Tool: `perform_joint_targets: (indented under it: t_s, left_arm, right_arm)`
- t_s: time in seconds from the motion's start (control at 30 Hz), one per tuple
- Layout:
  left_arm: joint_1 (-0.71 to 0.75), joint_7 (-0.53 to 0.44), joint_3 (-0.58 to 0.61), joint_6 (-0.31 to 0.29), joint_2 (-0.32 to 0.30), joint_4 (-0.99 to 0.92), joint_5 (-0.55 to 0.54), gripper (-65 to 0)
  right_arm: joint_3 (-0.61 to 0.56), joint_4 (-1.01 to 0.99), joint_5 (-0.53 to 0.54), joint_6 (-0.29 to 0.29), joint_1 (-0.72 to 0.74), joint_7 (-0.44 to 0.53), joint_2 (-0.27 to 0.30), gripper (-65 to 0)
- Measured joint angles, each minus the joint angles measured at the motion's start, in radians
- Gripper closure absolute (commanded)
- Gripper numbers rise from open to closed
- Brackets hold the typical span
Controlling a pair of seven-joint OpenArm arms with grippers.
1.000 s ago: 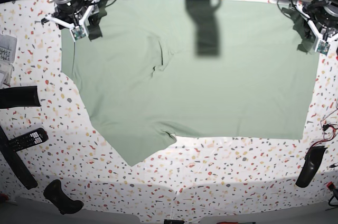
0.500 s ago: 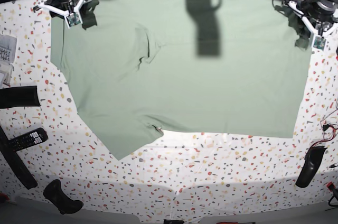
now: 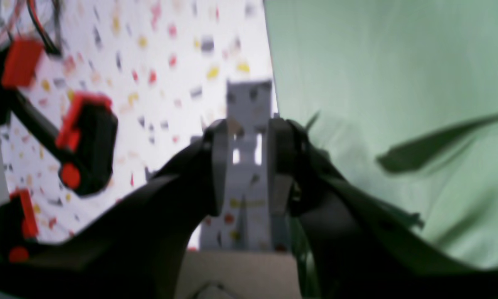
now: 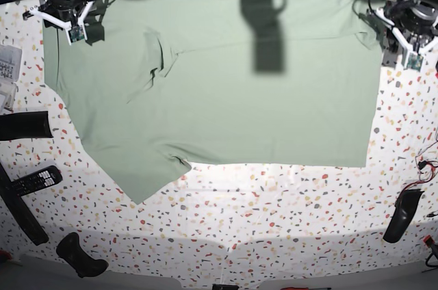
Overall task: Fold the T-shirt properly
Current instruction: 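Spread the held corners apart with both grippers to smooth the shirt, then release the shirt corners and lift both grippers away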
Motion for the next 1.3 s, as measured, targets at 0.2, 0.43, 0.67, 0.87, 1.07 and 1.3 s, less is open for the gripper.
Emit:
perform_joint_targets:
  t_s: [0.2, 0.43, 0.67, 0.87, 1.07, 1.3]
  left_arm:
    - [-0.001, 0.035, 0.0, -0.011, 0.0, 0.0, -0.09, -14.9]
    - [-0.001, 0.067, 0.001, -0.116, 0.012, 0.0, -0.199, -14.9]
    - [-0.004, 0.058, 0.0, -0.117, 0.025, -0.045, -0.197, -14.9]
    - [-0.005, -0.003, -0.001, -0.158, 0.054, -0.089, -0.203, -14.8]
    - [-0.027, -0.076, -0.001, -0.214, 0.134, -0.196, -0.113, -14.8]
    - [-0.073, -0.101, 0.0, -0.16, 0.107, -0.244, -0.068, -14.8]
  right_arm:
    - [0.0, 0.0, 0.0, 0.0, -0.001, 0.0, 0.0, -23.6]
    - [0.0, 0.002, 0.0, -0.027, -0.001, 0.0, 0.0, -23.6]
    - [0.0, 0.031, -0.001, -0.036, 0.005, -0.004, 0.0, -23.6]
    - [0.0, 0.034, 0.0, -0.035, 0.005, -0.012, 0.0, -23.6]
    - [0.0, 0.034, 0.0, -0.035, 0.005, -0.012, 0.0, -23.6]
    - [0.0, 0.035, 0.0, -0.035, 0.005, -0.012, 0.0, -23.6]
